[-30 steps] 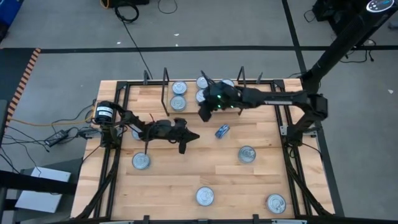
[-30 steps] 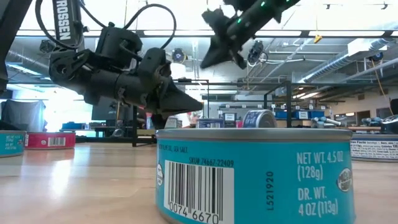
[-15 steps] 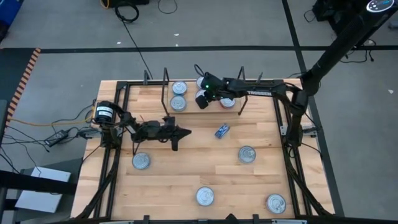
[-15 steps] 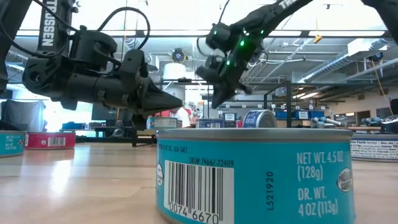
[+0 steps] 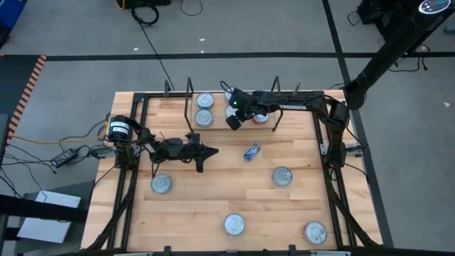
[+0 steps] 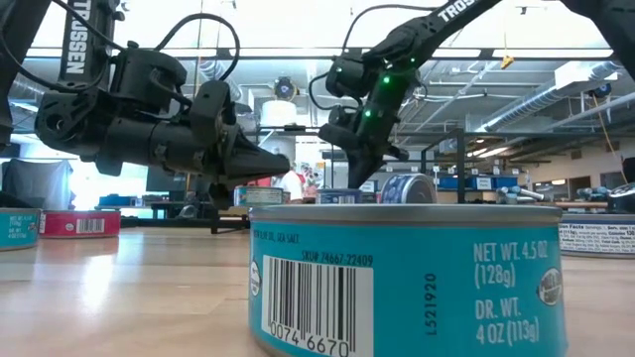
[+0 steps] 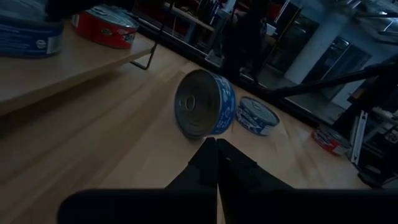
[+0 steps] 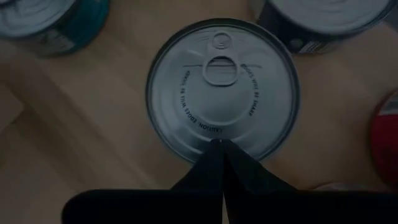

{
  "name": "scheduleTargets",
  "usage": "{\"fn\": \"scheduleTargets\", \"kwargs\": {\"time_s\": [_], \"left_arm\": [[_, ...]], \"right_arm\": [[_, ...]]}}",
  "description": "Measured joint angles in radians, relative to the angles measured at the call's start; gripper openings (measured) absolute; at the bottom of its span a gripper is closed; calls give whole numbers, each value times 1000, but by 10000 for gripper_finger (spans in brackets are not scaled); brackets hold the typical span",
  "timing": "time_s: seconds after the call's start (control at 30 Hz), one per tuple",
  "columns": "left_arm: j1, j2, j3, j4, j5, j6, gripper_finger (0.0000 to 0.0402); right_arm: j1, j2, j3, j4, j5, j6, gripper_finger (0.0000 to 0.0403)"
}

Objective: Stack canned seafood by type on shelf
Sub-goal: Adjust the blue tuna cans

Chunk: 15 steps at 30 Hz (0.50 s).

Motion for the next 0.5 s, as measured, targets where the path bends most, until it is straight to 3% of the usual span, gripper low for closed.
{"fn": "scheduleTargets", "kwargs": {"time_s": [0.4,0.5], "left_arm": [[0,0,0,-2,0,0,3],[0,0,0,-2,0,0,3]], "right_arm": [[21,-9,0,-31,-99,11,4],[22,-37,-6,-36,-77,33,9]]}}
